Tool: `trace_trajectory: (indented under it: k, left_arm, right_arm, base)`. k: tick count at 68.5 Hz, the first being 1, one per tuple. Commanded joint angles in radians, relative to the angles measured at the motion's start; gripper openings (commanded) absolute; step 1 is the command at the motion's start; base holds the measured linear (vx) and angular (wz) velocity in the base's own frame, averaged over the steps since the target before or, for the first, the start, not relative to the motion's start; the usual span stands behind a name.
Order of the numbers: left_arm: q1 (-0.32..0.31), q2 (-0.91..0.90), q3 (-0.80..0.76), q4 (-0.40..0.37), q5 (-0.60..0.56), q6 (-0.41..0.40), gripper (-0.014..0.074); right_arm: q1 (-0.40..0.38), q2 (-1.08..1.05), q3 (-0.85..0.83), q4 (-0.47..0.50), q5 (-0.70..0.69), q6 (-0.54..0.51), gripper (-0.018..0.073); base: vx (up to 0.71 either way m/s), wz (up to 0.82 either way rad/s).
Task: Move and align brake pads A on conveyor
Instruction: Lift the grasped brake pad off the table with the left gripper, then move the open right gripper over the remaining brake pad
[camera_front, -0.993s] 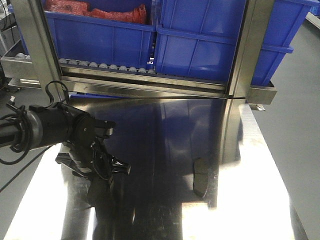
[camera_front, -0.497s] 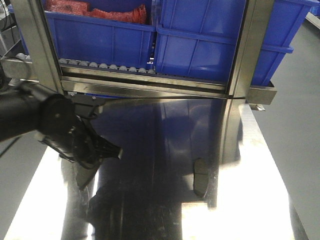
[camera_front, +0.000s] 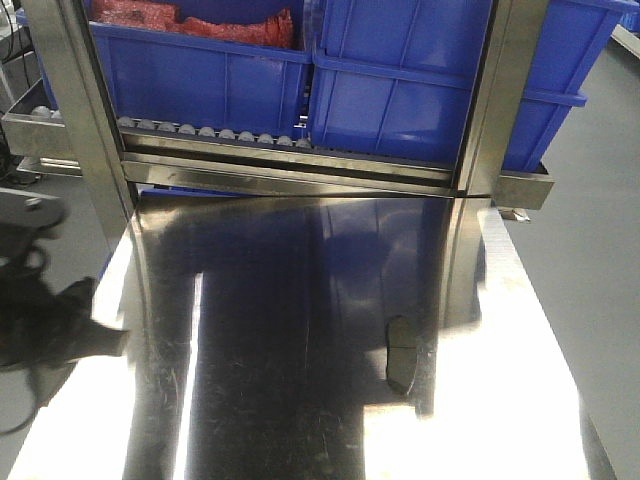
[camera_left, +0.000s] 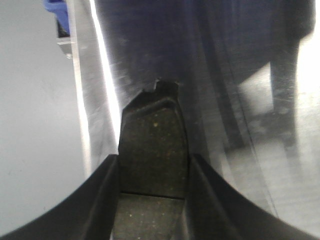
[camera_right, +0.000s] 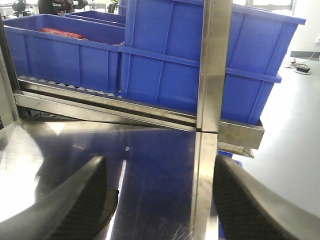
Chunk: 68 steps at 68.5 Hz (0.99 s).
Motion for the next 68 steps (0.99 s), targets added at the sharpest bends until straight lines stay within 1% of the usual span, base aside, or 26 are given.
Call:
trace_trajectory:
  k: [1,5,11,27,42,51,56,63,68]
  left_arm:
    - [-0.005,-0.135,0.031,0.032,-0.059,-0.038,-0.0006]
    - [-0.005,-0.214,0.07,0.031,-0.07,-0.048,-0.0006]
    - [-0.005,-0.33,0.125,0.032,-0.105,-0.082,-0.0006]
    - [-0.005,-0.61,0.271,0.034,-0.211,-0.079,-0.0006]
    - [-0.005,-0.82,0.382,0.099,-0.239,-0.079,-0.0006]
    - [-0.005,-0.865,0.408,0.123,-0.247,-0.079,-0.0006]
    - [-0.005,-0.862,0.409,0.116,-0.242,-0.08,-0.0006]
    - [-0.005,-0.862,0.409,0.084,-0.24,-0.081,-0.0006]
    - [-0.005,-0.862,0.409,0.082,-0.239,-0.081,-0.0006]
  right_arm:
    - [-0.002,0.011,-0.023,-0.011,-0.073,-0.008,0.0442]
    - [-0.002,0.011,-0.023,-0.011,-0.073,-0.008,0.0442]
    - [-0.002,0.011,-0.023,-0.011,-0.073,-0.008,0.0442]
    - [-0.002,0.011,-0.023,-0.011,-0.073,-0.008,0.0442]
    - [-0.002,0.011,-0.023,-0.011,-0.073,-0.008,0.0442]
    - [-0.002,0.011,-0.023,-0.011,-0.073,-0.008,0.0442]
    - [-0.002,0.011,-0.023,-0.011,-0.073,-0.008,0.0442]
    - [-0.002,0.011,-0.023,-0.011,-0.073,-0.008,0.0442]
    - [-0.002,0.011,-0.023,-0.011,-0.073,-0.008,0.0442]
  base:
    - [0.0,0.0]
    - [0.0,0.0]
    - [0.0,0.0]
    - [0.0,0.0]
    - [0.0,0.0]
    - [0.0,0.0]
    - [0.0,0.0]
    - [0.0,0.0]
    - [0.0,0.0]
